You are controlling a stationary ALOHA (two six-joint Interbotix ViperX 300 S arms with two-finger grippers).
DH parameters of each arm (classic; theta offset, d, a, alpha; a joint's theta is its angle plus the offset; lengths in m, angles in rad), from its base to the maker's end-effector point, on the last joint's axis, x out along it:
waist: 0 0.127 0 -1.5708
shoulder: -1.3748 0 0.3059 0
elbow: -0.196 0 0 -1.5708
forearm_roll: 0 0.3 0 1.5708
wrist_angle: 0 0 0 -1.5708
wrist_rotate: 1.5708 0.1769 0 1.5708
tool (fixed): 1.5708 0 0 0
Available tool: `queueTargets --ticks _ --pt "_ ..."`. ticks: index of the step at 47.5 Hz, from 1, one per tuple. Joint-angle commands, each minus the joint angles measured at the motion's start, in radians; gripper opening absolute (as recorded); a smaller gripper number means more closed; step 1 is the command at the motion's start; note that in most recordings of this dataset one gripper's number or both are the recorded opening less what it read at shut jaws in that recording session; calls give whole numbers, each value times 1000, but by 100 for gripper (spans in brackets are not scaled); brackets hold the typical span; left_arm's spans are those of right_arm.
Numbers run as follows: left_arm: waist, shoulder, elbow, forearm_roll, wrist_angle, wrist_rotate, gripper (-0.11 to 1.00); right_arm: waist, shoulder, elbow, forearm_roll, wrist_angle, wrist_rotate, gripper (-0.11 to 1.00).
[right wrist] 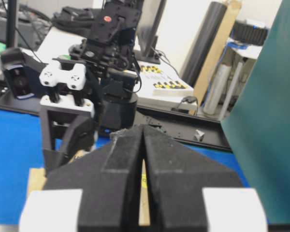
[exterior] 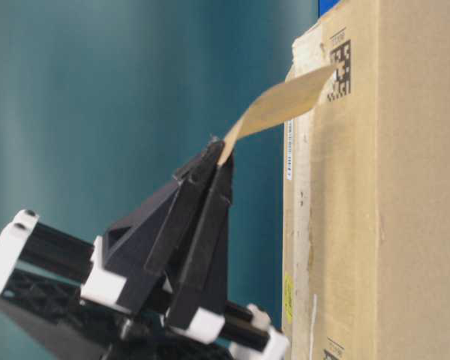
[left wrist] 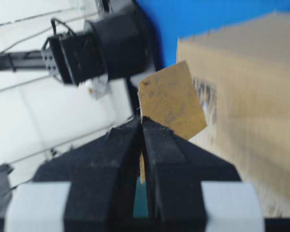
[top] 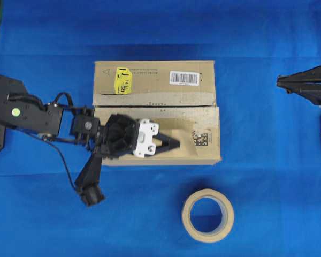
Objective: Apply tape along the seams of the closed cardboard box to seal it securely.
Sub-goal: 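Pull the tape end with the left gripper up onto the box seam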
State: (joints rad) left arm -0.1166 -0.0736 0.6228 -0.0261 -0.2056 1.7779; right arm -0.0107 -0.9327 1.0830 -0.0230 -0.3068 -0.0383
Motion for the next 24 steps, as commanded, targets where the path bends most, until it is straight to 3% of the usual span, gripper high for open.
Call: queueTargets --ticks 1,24 --pt "32 -26 -12 2 -9 20 0 0 3 -26 -2 -2 -8 0" --pt "117 -28 -18 2 38 37 0 0 5 -26 -3 2 -75 0"
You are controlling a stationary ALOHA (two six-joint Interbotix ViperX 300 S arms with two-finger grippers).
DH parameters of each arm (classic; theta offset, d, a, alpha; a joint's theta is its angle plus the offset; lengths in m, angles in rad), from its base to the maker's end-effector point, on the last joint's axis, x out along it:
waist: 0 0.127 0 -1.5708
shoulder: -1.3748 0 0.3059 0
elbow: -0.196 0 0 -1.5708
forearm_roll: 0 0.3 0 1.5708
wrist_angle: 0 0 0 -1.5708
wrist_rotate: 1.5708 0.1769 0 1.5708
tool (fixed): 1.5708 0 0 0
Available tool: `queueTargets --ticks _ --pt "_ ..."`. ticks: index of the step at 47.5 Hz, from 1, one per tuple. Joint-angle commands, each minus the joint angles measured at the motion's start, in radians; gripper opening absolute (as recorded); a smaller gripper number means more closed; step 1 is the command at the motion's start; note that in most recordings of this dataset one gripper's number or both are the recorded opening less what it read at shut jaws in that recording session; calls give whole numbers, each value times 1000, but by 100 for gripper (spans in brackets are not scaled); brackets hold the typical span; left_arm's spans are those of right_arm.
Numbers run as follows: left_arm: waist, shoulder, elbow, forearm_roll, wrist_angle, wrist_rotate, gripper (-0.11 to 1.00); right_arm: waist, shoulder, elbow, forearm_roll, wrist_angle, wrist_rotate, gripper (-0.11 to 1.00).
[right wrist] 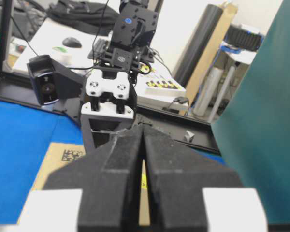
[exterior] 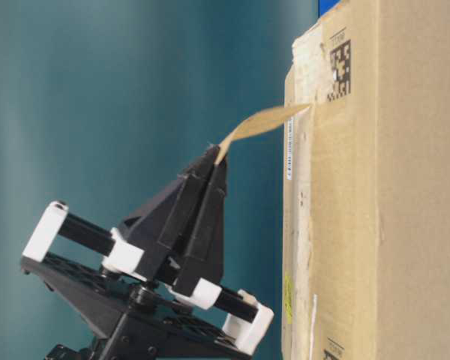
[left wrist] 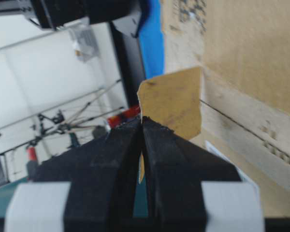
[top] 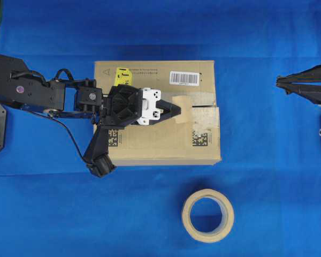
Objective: Apply tape along the seams of the closed cardboard box to seal it securely.
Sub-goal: 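Pull the tape end with the left gripper up onto the box seam, then bring the right gripper in and press the tape onto the seam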
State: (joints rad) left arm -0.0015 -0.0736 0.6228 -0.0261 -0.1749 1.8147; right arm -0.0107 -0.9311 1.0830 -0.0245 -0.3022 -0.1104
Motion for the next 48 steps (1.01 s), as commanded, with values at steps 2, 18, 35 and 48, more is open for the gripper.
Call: queueTargets --ticks 2,18,35,48 --pt "5 -29 -17 2 15 0 0 0 3 -26 0 -3 -6 0" --pt "6 -49 -12 2 172 -9 0 0 12 -23 -2 9 -9 0" --pt "28 -92 2 2 331 0 0 0 26 -21 0 5 -5 0" --pt "28 -89 2 2 370 2 0 0 43 -26 2 -9 12 0"
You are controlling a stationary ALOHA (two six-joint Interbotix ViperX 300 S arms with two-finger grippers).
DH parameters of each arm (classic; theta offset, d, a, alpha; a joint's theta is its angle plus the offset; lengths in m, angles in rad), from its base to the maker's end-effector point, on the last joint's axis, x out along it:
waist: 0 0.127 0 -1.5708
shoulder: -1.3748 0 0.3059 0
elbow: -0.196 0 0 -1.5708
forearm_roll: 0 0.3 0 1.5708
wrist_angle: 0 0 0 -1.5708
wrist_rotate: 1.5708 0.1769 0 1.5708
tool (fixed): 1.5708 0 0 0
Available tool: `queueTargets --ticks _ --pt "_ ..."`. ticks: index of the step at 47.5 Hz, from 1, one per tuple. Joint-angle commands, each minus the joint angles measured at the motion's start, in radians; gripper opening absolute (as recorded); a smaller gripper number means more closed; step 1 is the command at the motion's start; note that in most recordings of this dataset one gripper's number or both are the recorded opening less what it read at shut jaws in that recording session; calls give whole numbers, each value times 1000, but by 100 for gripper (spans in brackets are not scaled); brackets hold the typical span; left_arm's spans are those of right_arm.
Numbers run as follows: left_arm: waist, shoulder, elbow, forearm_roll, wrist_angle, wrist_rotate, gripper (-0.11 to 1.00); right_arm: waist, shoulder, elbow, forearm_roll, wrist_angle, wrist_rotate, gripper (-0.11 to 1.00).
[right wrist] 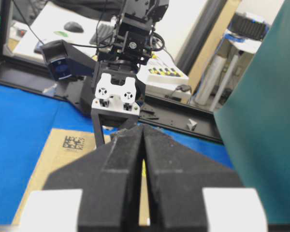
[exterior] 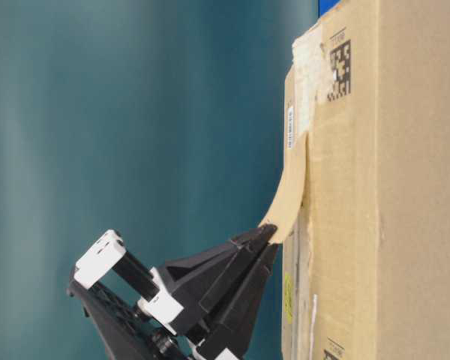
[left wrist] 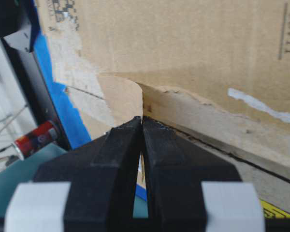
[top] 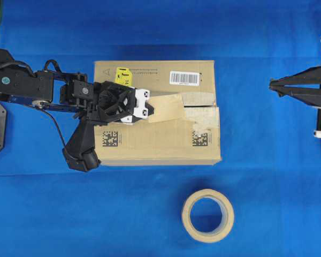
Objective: Apply tape along the seams of the closed cardboard box to seal it securely.
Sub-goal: 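Bring the right gripper in and press the tape onto the seam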
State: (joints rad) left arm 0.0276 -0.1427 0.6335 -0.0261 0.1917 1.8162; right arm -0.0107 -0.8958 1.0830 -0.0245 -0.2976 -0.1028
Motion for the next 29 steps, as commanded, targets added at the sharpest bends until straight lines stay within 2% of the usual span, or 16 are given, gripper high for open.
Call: queueTargets --ticks 1,12,29 --pt "-2 -20 -9 2 6 0 0 0 9 -28 3 -15 6 0" --pt "-2 -20 -8 2 32 -8 0 0 58 -34 29 -49 23 0" --pt "-3 -20 -8 2 40 -11 0 -15 253 -112 52 -133 78 1"
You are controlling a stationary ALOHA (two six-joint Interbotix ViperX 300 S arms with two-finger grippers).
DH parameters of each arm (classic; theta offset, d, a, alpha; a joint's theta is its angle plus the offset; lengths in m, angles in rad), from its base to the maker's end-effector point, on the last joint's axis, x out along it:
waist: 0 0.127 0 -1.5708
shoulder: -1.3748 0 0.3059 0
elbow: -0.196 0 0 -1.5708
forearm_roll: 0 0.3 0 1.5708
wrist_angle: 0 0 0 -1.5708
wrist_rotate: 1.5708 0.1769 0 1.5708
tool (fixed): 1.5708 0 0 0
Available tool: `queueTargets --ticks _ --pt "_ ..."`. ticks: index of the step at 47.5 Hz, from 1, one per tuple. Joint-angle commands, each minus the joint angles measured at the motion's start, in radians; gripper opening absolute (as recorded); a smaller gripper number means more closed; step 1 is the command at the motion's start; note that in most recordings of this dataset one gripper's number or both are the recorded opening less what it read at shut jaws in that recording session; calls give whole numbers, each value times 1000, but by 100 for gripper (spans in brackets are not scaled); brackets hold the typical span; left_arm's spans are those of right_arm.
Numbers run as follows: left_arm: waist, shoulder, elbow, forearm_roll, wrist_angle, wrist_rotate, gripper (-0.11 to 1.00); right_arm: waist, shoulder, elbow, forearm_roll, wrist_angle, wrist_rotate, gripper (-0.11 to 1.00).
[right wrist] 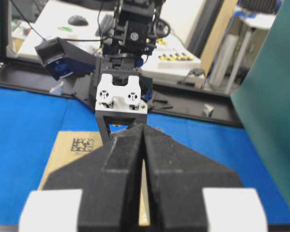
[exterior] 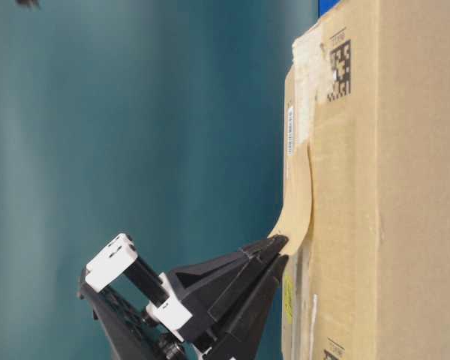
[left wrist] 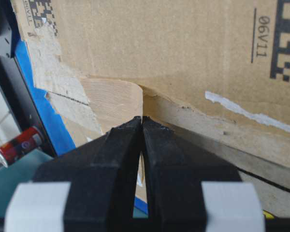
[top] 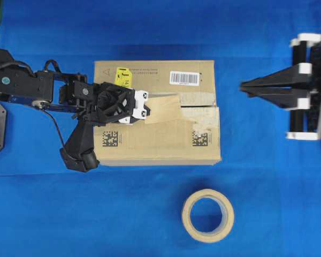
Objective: Apply tape along the seams of the closed cardboard box to seal it securely.
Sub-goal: 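Bring the right gripper in and press the tape onto the seam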
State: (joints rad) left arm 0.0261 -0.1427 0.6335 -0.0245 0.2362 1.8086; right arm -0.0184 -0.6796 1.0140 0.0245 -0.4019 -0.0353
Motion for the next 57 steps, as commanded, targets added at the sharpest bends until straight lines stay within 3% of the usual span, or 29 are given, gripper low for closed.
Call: queueTargets --ticks 1,4,9,12,20,40,57 --pt "0 -20 -8 0 -5 -3 0 -9 48 -49 3 -35 15 1" --pt "0 -20 -9 0 -5 -5 0 -14 92 -67 3 -60 31 15" --pt "-2 -18 -11 0 -3 -5 0 -25 150 -89 3 -80 37 49" --pt "-2 -18 -11 0 -5 -5 0 -28 190 -104 3 -83 38 62" --pt "-6 -20 -8 0 -2 -9 0 -29 279 -141 3 -83 40 46" --pt "-8 -20 -6 0 -2 -14 0 -31 538 -229 12 -80 41 46" --pt "-8 -17 -8 0 0 -15 0 -32 629 -230 21 -80 41 47"
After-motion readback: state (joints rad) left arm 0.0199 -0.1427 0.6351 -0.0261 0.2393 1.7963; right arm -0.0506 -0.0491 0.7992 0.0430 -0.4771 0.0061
